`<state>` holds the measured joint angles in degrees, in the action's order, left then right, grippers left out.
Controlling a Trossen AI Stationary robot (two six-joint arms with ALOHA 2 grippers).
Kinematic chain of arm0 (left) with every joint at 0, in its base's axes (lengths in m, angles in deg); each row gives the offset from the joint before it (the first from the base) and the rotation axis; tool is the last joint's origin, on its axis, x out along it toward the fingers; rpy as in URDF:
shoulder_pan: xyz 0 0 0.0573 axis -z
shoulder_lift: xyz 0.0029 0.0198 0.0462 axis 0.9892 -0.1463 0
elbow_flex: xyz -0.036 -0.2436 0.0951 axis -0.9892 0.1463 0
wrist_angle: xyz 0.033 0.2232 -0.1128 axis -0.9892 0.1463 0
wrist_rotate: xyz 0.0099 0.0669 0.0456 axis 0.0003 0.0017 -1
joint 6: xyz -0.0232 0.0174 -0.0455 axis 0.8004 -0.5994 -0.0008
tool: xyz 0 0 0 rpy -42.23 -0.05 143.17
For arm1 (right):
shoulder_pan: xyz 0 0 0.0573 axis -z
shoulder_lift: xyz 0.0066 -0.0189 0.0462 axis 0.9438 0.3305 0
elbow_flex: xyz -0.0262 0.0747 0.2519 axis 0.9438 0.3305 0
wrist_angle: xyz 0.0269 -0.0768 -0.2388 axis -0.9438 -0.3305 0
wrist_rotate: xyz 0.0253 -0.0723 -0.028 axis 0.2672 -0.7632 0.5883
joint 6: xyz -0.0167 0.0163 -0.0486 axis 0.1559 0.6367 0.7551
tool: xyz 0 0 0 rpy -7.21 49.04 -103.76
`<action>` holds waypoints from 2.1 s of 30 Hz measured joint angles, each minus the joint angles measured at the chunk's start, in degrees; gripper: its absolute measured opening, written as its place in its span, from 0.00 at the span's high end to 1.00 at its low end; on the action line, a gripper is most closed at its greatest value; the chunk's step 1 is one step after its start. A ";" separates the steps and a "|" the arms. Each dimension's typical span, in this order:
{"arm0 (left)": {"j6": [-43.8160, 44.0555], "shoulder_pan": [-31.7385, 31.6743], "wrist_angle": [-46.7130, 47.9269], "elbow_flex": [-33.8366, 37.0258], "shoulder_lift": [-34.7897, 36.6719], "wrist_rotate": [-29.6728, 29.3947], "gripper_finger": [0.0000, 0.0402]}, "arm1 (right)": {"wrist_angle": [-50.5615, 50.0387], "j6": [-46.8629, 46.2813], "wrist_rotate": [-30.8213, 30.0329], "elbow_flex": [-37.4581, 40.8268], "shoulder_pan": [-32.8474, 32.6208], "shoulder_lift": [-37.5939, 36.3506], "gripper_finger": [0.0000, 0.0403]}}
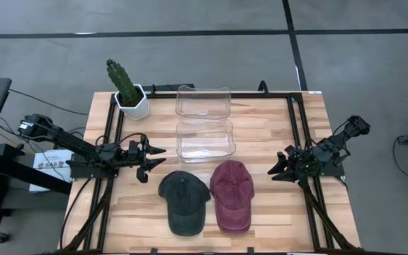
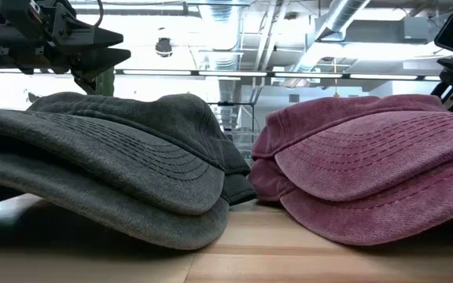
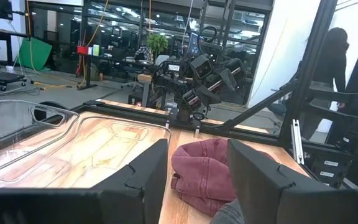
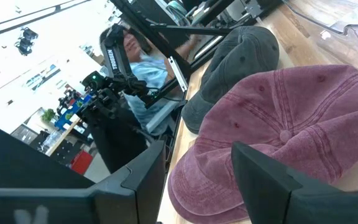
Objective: Pick & Place hat
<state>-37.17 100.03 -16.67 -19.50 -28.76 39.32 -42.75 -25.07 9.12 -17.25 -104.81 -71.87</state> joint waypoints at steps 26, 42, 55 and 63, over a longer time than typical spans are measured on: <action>0.02 0.00 0.00 -0.01 0.00 0.00 0.59 | 0.00 0.00 0.00 0.00 0.00 0.00 0.57; 0.02 0.00 0.00 -0.01 0.00 0.00 0.59 | 0.00 -0.02 0.00 0.00 0.00 0.00 0.57; 1.33 -0.43 -8.29 0.00 0.00 -0.20 0.59 | -0.12 4.31 -0.06 0.00 0.00 0.00 0.57; 6.52 -0.87 -9.81 -0.01 -0.99 0.44 0.59 | 2.49 14.95 -1.54 0.00 0.54 0.00 0.57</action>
<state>-30.65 99.15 -26.48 -19.52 -29.75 39.76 -40.27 -10.12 7.57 -17.25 -104.27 -71.87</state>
